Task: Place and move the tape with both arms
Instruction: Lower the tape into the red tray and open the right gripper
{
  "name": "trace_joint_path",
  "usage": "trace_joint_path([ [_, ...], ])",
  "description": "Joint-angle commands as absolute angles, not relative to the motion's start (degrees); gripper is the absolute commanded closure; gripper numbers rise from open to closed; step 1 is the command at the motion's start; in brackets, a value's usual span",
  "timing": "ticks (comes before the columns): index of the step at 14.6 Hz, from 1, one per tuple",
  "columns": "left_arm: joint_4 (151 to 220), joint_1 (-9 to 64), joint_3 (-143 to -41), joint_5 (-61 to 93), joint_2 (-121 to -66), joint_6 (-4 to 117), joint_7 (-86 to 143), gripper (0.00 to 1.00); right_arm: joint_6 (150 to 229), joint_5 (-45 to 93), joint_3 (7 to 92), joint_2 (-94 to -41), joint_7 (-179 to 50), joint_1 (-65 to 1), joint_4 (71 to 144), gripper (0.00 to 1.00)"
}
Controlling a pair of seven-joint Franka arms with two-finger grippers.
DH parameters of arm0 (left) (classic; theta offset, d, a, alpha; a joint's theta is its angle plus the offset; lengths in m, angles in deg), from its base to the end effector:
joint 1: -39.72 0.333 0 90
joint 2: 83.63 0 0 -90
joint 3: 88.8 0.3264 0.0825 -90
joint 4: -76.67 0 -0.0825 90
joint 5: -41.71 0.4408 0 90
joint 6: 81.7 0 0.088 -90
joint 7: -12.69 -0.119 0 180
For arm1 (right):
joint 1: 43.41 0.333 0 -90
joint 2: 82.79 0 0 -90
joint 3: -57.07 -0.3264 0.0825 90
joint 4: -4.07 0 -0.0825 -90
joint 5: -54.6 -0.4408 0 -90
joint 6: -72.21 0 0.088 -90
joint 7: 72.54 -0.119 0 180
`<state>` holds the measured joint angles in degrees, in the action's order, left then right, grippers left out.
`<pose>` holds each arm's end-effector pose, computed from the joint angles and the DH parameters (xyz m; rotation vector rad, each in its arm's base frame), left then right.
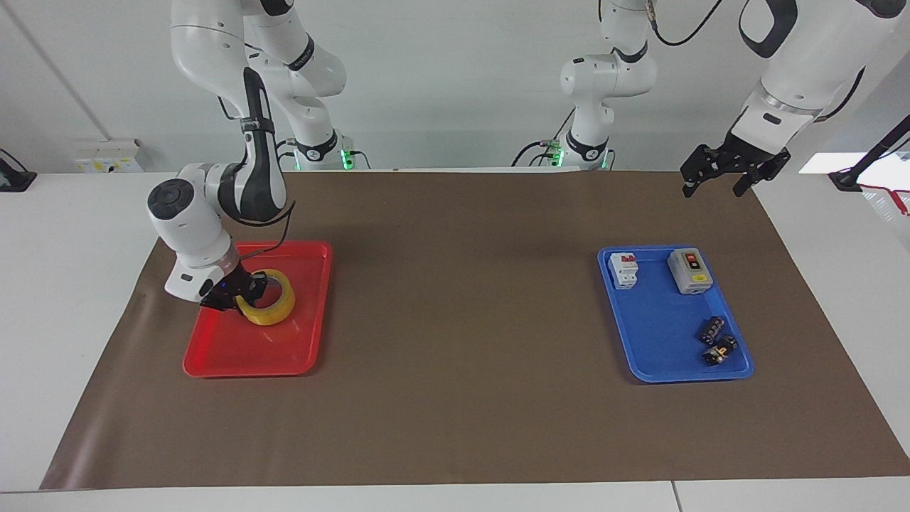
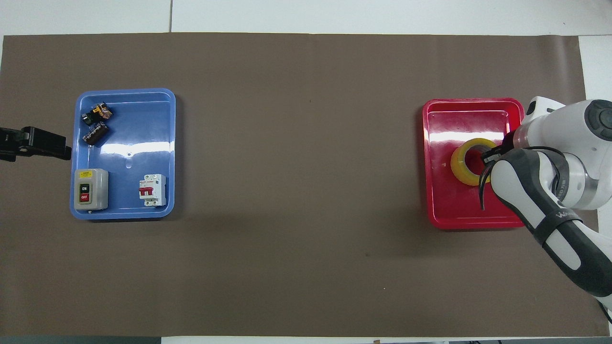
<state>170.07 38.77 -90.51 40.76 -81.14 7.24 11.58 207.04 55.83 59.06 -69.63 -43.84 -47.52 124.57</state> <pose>0.5934 -0.0299 0.6162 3.1246 -0.1028 -0.0541 0.6174 -0.0664 0.2703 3.0479 0.6344 0.0196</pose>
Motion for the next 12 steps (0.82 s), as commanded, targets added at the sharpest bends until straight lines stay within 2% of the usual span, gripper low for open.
trace_joint_path([
  [1, 171.41, 39.37, -90.91, 41.62, -79.67, 7.60, 10.85, 0.00, 209.74, 55.22, 58.21, -70.13, -43.00, -48.51, 125.71, 1.00],
  [2, 171.41, 39.46, -90.91, 41.62, -79.67, 7.60, 10.85, 0.00, 210.89, 55.22, 58.21, -69.96, -43.00, -48.59, 126.23, 0.83],
  [3, 171.41, 39.37, -90.99, 41.62, -79.67, 7.60, 10.85, 0.00, 211.07, 55.22, 58.21, -69.87, -43.18, -48.59, 126.41, 0.32],
  [4, 171.41, 39.46, -90.91, 41.62, -79.67, 7.60, 10.85, 0.00, 210.99, 55.22, 58.30, -69.87, -43.27, -48.59, 126.41, 0.00],
  [9, 171.41, 39.46, -90.91, 41.62, -79.67, 7.60, 10.85, 0.00, 209.85, 55.22, 58.21, -71.79, -52.45, -47.37, 124.66, 0.00],
  [12, 171.41, 39.46, -90.91, 41.62, -79.67, 7.60, 10.85, 0.00, 206.34, 56.27, 58.39, -73.99, -63.62, -43.33, 121.94, 0.00],
])
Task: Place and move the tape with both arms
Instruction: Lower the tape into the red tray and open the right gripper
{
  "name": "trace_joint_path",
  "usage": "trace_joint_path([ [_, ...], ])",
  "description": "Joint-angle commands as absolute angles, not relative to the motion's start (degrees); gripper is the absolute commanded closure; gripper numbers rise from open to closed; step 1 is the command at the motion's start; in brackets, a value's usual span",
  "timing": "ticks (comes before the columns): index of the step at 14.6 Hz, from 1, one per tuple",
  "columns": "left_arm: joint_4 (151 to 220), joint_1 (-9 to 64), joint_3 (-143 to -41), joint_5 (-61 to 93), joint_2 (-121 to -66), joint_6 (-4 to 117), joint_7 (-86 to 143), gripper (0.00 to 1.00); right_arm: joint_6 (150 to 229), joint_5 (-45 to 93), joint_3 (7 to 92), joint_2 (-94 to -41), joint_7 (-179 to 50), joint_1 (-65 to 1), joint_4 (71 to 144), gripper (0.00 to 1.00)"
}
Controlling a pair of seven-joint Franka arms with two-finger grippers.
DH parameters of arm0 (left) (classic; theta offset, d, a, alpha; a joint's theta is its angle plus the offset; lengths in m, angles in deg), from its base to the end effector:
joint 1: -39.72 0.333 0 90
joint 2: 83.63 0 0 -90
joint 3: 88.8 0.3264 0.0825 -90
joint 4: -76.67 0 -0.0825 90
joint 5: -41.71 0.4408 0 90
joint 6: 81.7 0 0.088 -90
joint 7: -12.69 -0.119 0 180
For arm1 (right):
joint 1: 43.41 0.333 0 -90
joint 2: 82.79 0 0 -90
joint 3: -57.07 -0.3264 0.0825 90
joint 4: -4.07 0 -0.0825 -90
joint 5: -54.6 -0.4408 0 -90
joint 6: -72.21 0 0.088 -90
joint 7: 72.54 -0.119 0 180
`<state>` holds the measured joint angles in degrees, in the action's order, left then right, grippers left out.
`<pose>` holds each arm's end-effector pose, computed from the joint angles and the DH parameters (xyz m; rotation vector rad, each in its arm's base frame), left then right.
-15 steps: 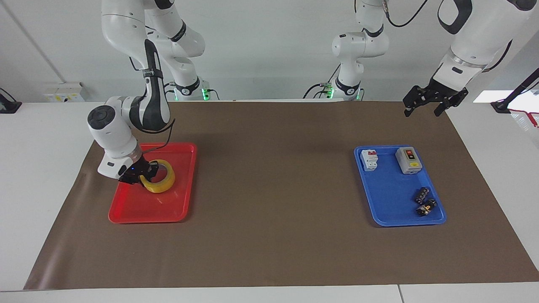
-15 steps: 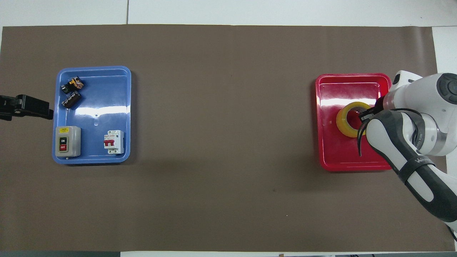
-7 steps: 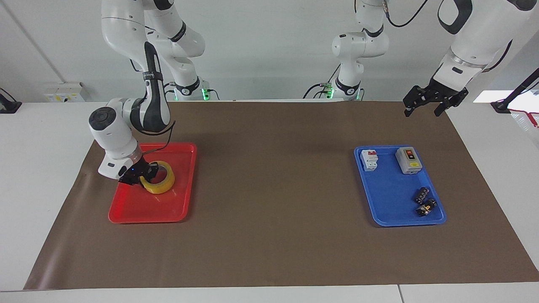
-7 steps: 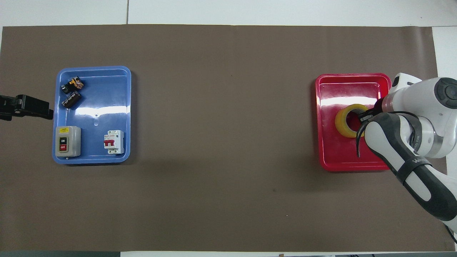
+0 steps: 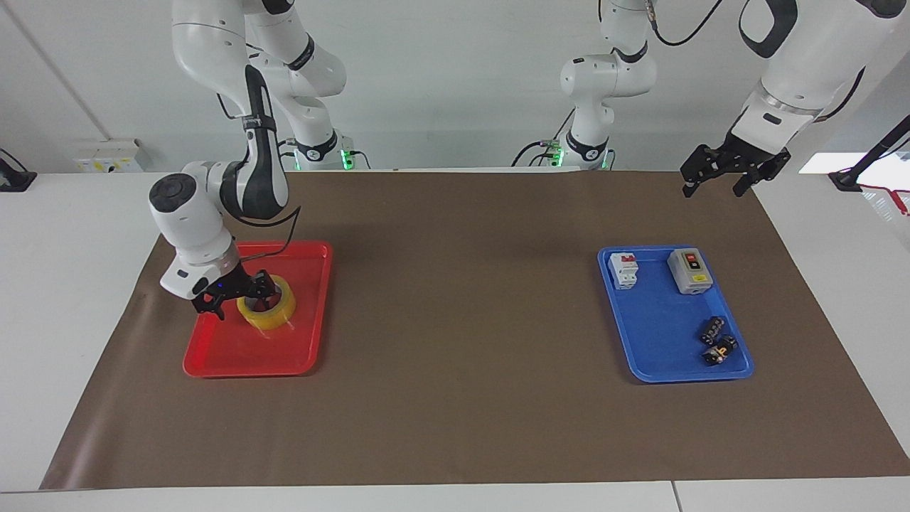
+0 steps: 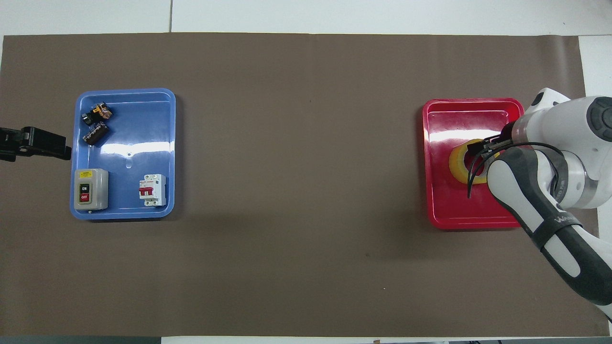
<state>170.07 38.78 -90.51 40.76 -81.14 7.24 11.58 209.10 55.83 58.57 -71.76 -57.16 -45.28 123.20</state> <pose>0.5934 -0.0298 0.6162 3.1246 -0.1025 -0.0541 0.6337 -0.0375 0.3085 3.0777 0.3480 0.1745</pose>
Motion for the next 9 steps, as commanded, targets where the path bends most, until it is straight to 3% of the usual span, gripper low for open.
trace_joint_path([
  [1, 171.41, 39.46, -90.91, 41.62, -79.67, 7.60, 10.85, 0.00, 204.85, 56.79, 58.39, -74.69, -66.79, -42.97, 121.15, 0.00],
  [4, 171.41, 39.46, -90.91, 41.62, -79.67, 7.60, 10.85, 0.00, 199.14, 57.76, 58.21, -77.42, -75.23, -40.69, 117.82, 0.00],
  [9, 171.41, 39.46, -90.91, 41.62, -79.67, 7.60, 10.85, 0.00, 180.35, 56.62, 58.30, -81.37, -81.50, -41.47, 106.48, 0.00],
])
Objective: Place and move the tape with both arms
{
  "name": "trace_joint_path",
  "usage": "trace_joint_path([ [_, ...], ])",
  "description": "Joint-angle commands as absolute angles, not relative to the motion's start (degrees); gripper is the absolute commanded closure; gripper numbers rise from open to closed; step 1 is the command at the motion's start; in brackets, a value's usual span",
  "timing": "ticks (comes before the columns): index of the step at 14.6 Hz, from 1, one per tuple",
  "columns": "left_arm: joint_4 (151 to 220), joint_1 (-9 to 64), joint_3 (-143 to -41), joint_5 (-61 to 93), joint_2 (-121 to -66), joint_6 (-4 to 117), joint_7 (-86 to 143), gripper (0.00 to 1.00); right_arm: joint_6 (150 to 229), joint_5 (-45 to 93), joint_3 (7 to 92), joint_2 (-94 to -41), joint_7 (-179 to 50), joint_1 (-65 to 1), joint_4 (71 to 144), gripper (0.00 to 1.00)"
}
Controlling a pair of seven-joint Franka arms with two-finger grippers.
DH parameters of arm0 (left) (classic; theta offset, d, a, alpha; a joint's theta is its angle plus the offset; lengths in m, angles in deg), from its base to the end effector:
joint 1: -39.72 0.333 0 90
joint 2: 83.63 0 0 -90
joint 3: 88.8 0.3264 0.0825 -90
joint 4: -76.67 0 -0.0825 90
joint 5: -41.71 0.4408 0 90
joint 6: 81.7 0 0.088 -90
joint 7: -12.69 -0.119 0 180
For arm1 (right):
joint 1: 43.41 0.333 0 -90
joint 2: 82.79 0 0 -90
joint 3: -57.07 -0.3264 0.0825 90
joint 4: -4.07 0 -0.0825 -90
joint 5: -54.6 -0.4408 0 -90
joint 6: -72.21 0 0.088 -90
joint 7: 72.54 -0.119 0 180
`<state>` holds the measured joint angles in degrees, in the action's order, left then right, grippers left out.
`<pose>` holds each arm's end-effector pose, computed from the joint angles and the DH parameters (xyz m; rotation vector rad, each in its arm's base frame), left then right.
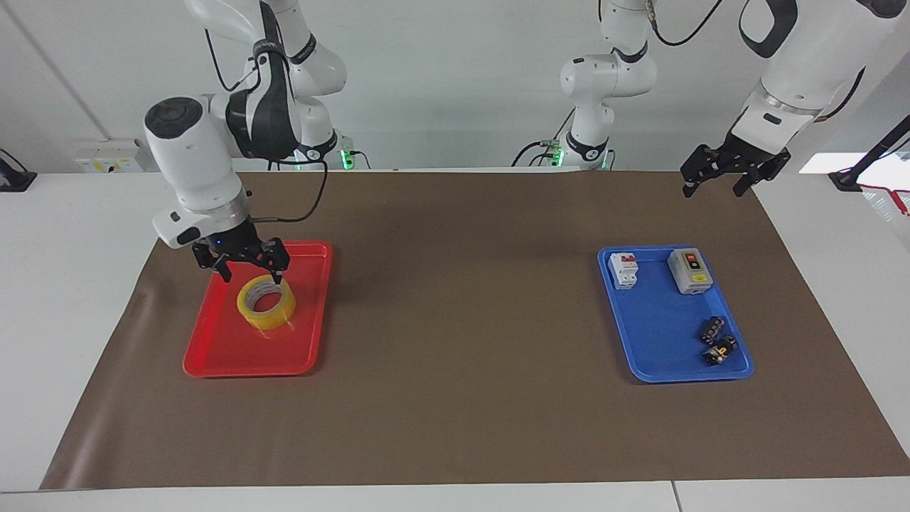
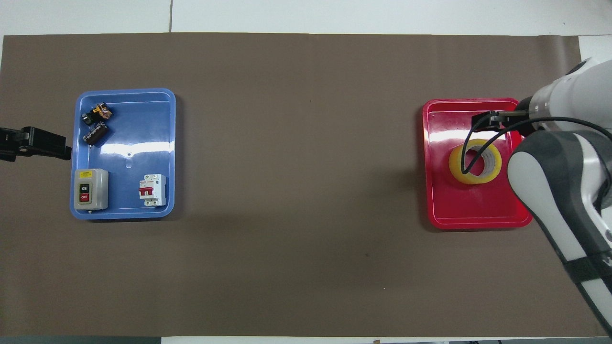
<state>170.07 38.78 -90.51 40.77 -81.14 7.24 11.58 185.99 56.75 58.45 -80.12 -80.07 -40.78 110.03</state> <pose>0.5934 -0.0298 0.6162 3.1248 -0.1025 -0.0541 0.6399 0.0114 0.4820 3.1056 -0.1491 0.1437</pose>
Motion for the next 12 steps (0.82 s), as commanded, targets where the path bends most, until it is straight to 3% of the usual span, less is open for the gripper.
trace_joint_path([
  [1, 171.41, 39.46, -90.91, 41.62, -79.67, 7.60, 10.85, 0.00, 177.36, 56.01, 58.47, -82.34, -81.67, -41.56, 105.25, 0.00],
  [4, 171.41, 39.37, -90.91, 41.62, -79.67, 7.60, 10.85, 0.00, 170.05, 53.55, 58.74, -85.50, -83.52, -42.35, 102.52, 0.00],
  [8, 171.41, 39.46, -90.91, 41.62, -79.67, 7.60, 10.85, 0.00, 157.84, 54.77, 58.74, -83.32, -83.17, -42.62, 91.37, 0.00],
  [12, 171.41, 39.46, -90.91, 41.62, -79.67, 7.60, 10.85, 0.00, 157.28, 55.04, 58.56, -83.93, -82.82, -41.92, 92.57, 0.00],
])
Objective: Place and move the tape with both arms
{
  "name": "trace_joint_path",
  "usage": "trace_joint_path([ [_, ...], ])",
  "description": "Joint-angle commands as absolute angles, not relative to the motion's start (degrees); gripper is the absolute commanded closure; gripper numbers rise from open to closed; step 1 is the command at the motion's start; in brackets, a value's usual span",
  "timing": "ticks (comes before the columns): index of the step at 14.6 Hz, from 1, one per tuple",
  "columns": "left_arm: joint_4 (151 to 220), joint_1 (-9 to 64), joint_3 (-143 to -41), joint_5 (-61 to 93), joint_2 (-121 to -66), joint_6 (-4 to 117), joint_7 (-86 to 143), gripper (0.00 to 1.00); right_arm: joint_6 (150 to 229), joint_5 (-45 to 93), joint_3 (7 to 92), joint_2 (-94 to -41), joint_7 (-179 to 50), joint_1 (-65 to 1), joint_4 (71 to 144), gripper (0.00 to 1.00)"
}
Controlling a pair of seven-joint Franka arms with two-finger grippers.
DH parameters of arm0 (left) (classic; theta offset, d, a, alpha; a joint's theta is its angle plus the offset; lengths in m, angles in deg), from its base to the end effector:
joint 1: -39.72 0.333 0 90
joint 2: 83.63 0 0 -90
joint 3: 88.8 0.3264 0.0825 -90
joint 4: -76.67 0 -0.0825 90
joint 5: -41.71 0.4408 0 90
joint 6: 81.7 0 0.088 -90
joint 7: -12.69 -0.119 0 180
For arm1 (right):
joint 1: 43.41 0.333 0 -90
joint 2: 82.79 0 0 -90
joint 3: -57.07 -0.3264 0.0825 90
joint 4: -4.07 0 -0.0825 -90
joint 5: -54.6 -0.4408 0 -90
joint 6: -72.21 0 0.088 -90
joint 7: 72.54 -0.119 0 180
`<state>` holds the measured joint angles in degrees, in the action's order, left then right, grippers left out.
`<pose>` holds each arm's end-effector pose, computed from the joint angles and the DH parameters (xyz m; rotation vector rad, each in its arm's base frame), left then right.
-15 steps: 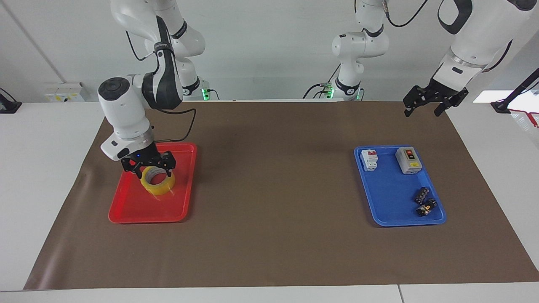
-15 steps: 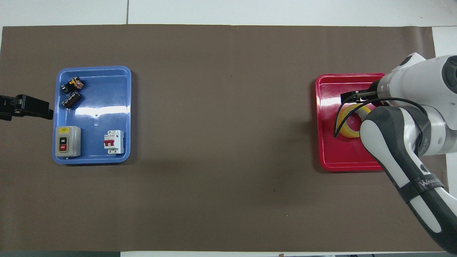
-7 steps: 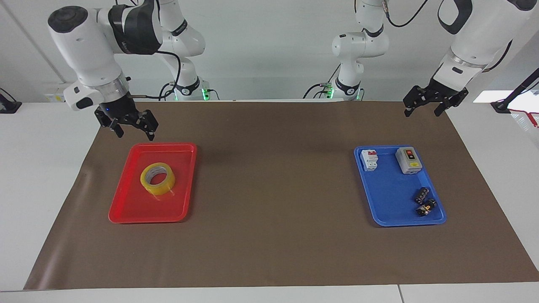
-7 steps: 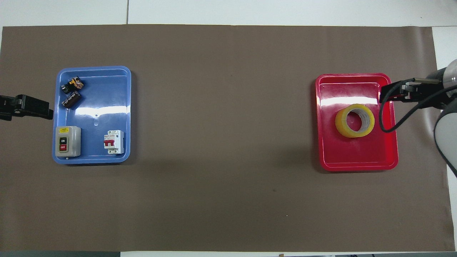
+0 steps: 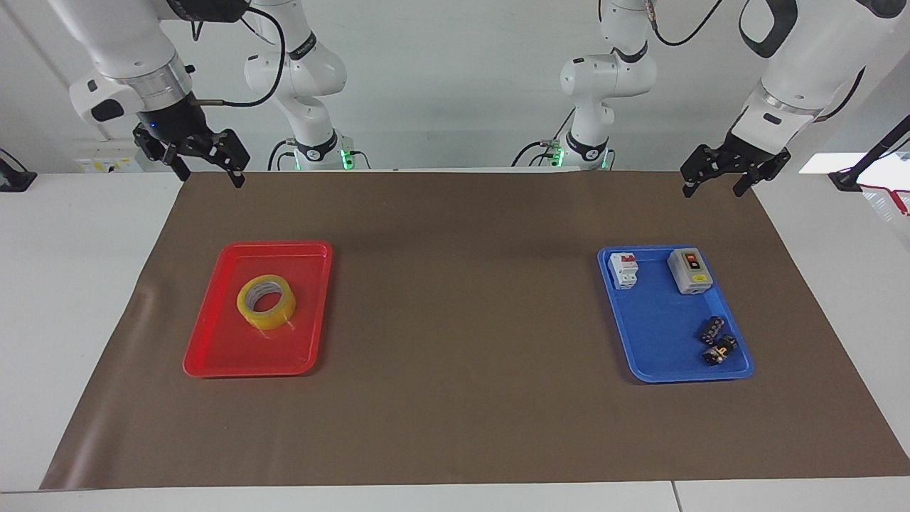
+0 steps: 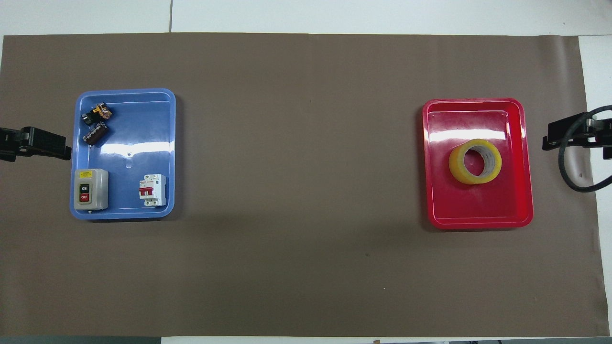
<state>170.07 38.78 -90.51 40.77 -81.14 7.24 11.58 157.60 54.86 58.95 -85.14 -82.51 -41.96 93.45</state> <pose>0.5934 -0.0298 0.6162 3.1248 -0.1025 -0.0541 0.5895 -0.0054 0.6463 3.1228 -0.2846 -0.0443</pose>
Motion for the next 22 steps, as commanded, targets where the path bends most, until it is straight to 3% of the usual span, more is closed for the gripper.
trace_joint_path([
  [1, 171.41, 39.46, -90.91, 41.62, -79.67, 7.60, 10.85, 0.00, 157.29, 55.21, 58.48, -83.93, -82.64, -41.65, 92.40, 0.00],
  [22, 171.41, 39.46, -90.91, 41.62, -79.67, 7.60, 10.85, 0.00, 155.88, 57.15, 58.04, -83.58, -74.73, -41.56, 91.00, 0.00],
])
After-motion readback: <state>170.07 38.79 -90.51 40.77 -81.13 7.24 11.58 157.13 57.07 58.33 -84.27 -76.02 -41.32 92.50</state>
